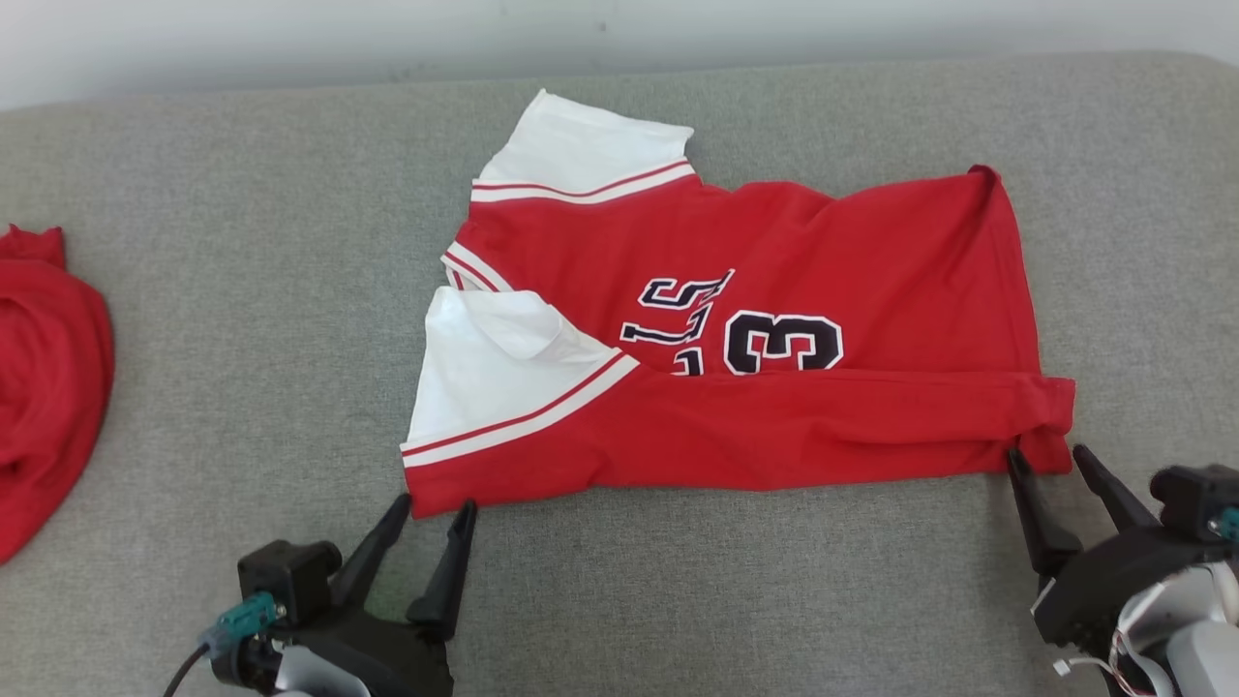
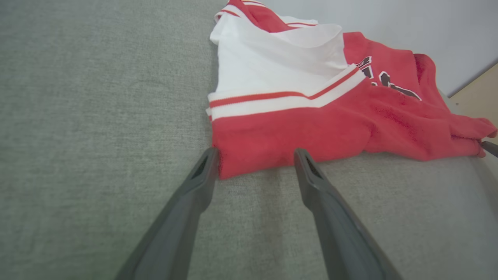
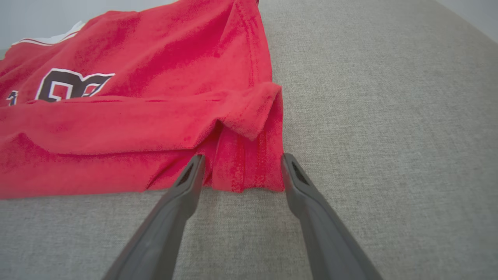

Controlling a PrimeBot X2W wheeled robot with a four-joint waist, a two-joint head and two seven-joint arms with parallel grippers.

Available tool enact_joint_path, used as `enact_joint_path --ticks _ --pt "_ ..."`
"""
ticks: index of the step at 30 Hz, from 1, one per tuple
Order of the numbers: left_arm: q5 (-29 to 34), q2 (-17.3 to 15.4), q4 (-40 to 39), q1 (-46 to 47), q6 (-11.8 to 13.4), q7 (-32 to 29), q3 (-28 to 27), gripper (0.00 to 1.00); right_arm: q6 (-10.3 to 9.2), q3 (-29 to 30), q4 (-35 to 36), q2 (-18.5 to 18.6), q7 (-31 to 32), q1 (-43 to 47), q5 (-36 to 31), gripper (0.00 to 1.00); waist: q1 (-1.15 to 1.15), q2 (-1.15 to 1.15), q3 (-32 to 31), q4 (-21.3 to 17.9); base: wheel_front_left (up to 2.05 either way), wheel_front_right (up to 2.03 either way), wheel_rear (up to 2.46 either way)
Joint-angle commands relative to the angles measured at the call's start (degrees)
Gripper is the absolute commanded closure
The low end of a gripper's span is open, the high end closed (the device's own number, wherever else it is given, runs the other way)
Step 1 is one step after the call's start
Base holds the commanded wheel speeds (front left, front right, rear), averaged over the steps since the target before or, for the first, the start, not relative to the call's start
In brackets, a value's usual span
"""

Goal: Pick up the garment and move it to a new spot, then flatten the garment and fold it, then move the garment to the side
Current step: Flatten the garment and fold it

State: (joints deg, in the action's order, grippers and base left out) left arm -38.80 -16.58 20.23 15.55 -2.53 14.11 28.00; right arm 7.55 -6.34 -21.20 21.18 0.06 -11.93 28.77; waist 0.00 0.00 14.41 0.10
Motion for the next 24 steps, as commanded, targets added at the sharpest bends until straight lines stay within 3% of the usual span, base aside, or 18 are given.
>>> enact_joint_path --ticks 1,5,10,11,12,13,14,24 --pt "0.4 0.0 1.1 1.4 0.4 -0.3 0.0 0.00 -0.10 -0.6 -1.6 -0.2 -0.7 -1.9 -1.0 0.00 0.00 0.00 0.9 -0.3 0.00 0.00 0.00" --pt "1.3 -0.2 4.0 3.3 1.1 -0.2 -0.1 0.00 -0.10 -2.1 -5.7 -0.5 -2.1 -4.8 -3.3 0.00 0.00 0.00 1.8 -0.6 0.00 0.00 0.00" --pt "0.8 0.8 7.5 4.8 0.2 -0.2 0.1 0.00 -0.11 -2.7 -10.4 -0.8 -3.1 -6.9 -3.8 0.00 0.00 0.00 2.2 -0.5 0.00 0.00 0.00" --pt "0.8 1.1 8.2 5.1 0.0 -0.2 0.4 0.00 -0.11 -3.0 -11.2 -0.7 -3.5 -7.1 -4.0 0.16 0.00 0.00 2.2 -0.4 0.00 0.00 0.00" --pt "0.8 1.4 8.8 5.6 -0.3 -0.1 0.5 0.55 -0.11 -3.2 -11.8 -0.8 -3.9 -7.3 -4.2 0.60 0.00 0.00 2.1 -0.4 0.00 0.00 0.00" --pt "0.6 1.7 9.3 5.9 -0.4 -0.1 0.4 0.89 -0.11 -3.3 -12.5 -0.9 -4.3 -7.6 -4.0 0.86 0.00 0.00 2.0 -0.4 0.00 0.00 0.00" --pt "0.5 1.9 9.8 6.0 -0.8 0.0 0.4 1.00 -0.11 -3.4 -12.9 -1.2 -5.2 -7.8 -3.4 1.00 0.00 0.00 1.7 -0.4 0.00 0.00 0.00" --pt "-0.3 1.3 10.1 1.1 -1.5 1.1 -2.7 1.00 -0.11 -5.9 -14.5 -0.9 -10.0 -4.5 1.3 1.00 0.00 0.00 -5.6 0.1 0.00 0.00 0.00"
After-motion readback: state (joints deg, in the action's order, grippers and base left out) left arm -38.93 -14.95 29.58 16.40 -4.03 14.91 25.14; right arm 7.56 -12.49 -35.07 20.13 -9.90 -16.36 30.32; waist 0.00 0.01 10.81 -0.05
